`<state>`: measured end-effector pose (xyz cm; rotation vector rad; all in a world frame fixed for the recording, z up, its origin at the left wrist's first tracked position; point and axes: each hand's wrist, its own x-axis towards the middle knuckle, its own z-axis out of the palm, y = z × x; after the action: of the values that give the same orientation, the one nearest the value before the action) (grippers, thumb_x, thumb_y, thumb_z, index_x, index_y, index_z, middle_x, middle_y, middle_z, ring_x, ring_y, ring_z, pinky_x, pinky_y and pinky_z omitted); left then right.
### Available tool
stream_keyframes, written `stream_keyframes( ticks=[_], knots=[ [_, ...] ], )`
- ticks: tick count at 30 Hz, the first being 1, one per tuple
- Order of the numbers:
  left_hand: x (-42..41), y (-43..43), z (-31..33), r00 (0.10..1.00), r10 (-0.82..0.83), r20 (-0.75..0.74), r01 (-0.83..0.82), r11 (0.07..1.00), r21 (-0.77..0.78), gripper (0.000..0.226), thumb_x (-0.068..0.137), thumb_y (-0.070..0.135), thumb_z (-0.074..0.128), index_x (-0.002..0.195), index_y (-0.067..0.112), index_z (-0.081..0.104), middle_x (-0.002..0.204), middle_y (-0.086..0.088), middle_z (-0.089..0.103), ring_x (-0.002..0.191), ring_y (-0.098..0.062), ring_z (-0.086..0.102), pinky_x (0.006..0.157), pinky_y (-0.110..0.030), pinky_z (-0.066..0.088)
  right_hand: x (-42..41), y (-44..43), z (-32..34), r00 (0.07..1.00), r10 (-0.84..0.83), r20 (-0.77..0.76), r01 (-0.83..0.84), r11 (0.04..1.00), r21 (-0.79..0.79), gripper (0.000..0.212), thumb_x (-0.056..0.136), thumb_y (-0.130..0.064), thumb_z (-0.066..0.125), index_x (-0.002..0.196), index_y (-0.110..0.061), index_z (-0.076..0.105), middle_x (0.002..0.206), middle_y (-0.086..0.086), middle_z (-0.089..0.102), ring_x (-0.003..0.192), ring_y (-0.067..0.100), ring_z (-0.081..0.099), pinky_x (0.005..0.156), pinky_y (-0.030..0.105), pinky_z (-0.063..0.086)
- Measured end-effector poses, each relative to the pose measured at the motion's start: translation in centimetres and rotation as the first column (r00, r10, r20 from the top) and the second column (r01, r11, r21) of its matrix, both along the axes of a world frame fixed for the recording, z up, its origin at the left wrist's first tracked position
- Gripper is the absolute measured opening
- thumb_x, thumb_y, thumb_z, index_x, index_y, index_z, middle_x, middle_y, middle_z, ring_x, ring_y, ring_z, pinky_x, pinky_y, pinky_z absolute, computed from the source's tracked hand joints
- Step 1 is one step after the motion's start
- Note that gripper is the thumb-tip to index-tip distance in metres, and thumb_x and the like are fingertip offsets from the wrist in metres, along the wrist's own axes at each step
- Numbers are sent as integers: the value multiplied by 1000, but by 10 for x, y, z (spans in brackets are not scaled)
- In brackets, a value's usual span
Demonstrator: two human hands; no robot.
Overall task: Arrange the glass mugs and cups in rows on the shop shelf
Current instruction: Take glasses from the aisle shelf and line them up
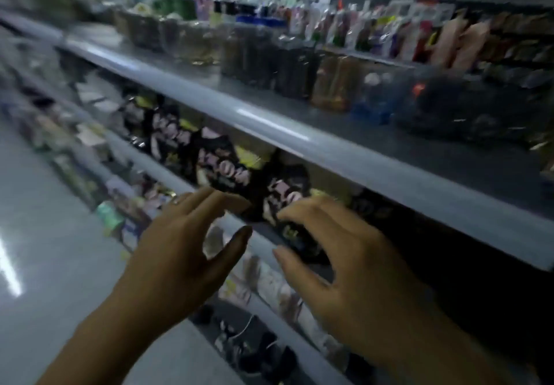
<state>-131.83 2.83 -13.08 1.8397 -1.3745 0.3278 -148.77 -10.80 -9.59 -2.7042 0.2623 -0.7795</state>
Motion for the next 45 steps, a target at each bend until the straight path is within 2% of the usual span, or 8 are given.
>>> stream_keyframes(
  ticks=[7,13,16,19,26,34,38,45],
  knots=[
    [35,107,-126,868,438,-235,-401,897,188,27,91,37,68,117,30,61,108,11,62,97,-14,61,80,-38,53,113,69,-162,965,130,-228,-60,954,293,43,101,-46,54,142,-37,43,143,-20,43,128,7,46,102,31,46],
    [115,216,-187,700,650,-296,-570,758,317,37,88,35,70,123,26,61,118,11,62,106,-12,60,90,-28,48,240,152,-225,901,195,-388,-114,968,222,57,99,-47,54,151,-27,40,158,-8,38,146,15,33,116,38,37],
    [170,281,-198,622,721,-306,-627,692,358,39,88,32,73,124,24,62,120,9,62,106,-13,60,90,-28,48,313,208,-228,879,256,-402,-170,956,238,56,99,-44,55,150,-28,39,157,-9,38,144,14,35,117,37,36],
    [232,343,-200,570,757,-318,-653,653,385,39,89,37,68,126,25,61,121,11,61,107,-13,59,90,-32,50,382,265,-224,865,304,-400,-217,944,249,54,99,-42,57,149,-29,41,156,-11,38,142,11,37,115,27,32],
    [377,416,-212,497,797,-343,-684,603,411,38,91,38,67,127,30,58,122,17,57,109,-9,55,93,-33,47,538,344,-230,849,362,-386,-270,923,272,51,97,-40,61,144,-29,45,152,-9,44,138,10,41,114,28,35],
    [590,427,-246,445,830,-336,-670,557,490,41,92,41,65,130,29,57,125,16,56,114,-12,55,95,-31,48,768,356,-271,771,448,-452,-335,890,310,52,99,-42,56,146,-27,45,152,-10,44,135,13,44,109,30,38],
    [705,426,-221,391,861,-327,-713,507,484,41,92,39,66,131,28,57,125,15,56,115,-8,51,96,-30,44,902,348,-256,759,467,-454,-350,880,321,50,98,-41,58,143,-24,47,144,-7,50,126,14,49,97,26,39],
    [882,448,-210,318,881,-351,-769,456,448,42,92,40,65,131,28,57,125,17,56,115,-8,52,97,-30,45,1103,383,-241,727,524,-444,-448,852,272,48,97,-41,59,141,-23,50,140,-7,54,124,14,50,98,27,39]
  ],
)
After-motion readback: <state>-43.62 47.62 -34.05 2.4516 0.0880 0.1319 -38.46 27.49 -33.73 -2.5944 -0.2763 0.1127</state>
